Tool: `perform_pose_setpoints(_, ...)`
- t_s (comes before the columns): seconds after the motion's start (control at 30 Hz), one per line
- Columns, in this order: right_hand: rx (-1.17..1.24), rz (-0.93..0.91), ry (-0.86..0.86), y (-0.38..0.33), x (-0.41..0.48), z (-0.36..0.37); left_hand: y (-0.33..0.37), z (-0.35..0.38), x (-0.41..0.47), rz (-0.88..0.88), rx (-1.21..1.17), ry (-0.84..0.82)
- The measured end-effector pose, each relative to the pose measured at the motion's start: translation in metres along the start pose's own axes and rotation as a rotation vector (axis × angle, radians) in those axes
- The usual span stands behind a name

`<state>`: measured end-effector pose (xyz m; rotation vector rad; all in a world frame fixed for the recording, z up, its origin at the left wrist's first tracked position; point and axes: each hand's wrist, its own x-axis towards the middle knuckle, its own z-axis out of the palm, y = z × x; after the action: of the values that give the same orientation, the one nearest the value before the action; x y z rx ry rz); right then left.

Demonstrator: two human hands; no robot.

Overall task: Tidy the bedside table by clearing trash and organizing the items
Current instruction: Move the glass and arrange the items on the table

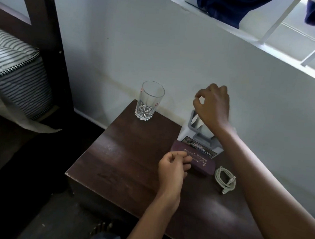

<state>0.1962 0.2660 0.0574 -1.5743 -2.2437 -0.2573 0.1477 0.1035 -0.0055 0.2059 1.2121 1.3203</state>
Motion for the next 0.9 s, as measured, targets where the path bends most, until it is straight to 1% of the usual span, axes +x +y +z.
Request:
perform_pose_setpoints(0.07, 0.061, -0.093, 0.012, -0.018, 0.001, 0.0, 0.003, -0.001, 0.001, 0.003, -0.027, 0.018)
perform_pose_setpoints(0.1, 0.107, -0.11, -0.011, -0.028, 0.001, 0.003, 0.004, -0.001, 0.001, 0.004, -0.039, 0.025)
perform_pose_setpoints(0.17, 0.193, -0.11, -0.091, -0.047, 0.003, 0.014, 0.006, -0.002, 0.0, 0.004, -0.055, 0.036)
perform_pose_setpoints(0.23, 0.319, -0.058, -0.179, -0.063, 0.003, 0.03, 0.007, -0.004, 0.0, 0.012, -0.077, 0.051)
perform_pose_setpoints(0.27, 0.419, 0.005, -0.226, -0.07, 0.002, 0.038, 0.008, -0.005, 0.001, 0.019, -0.093, 0.063)
perform_pose_setpoints(0.33, 0.659, 0.189, -0.297, -0.08, 0.001, 0.053, 0.011, -0.008, 0.004, 0.035, -0.134, 0.107)
perform_pose_setpoints(0.4, 0.875, 0.386, -0.325, -0.09, 0.001, 0.068, 0.013, -0.01, 0.007, 0.061, -0.192, 0.17)
perform_pose_setpoints(0.47, 1.003, 0.528, -0.33, -0.099, 0.0, 0.08, 0.014, -0.011, 0.008, 0.097, -0.246, 0.237)
perform_pose_setpoints(0.53, 1.051, 0.591, -0.318, -0.106, 0.0, 0.09, 0.015, -0.012, 0.011, 0.134, -0.295, 0.289)
perform_pose_setpoints(0.6, 1.064, 0.614, -0.279, -0.11, 0.001, 0.097, 0.016, -0.013, 0.012, 0.153, -0.336, 0.309)
perform_pose_setpoints(0.73, 1.053, 0.629, -0.217, -0.108, 0.002, 0.102, 0.015, -0.014, 0.013, 0.164, -0.318, 0.331)
perform_pose_setpoints(0.9, 1.098, 0.526, -0.181, -0.094, -0.015, 0.084, 0.013, -0.014, 0.017, 0.199, -0.259, 0.36)
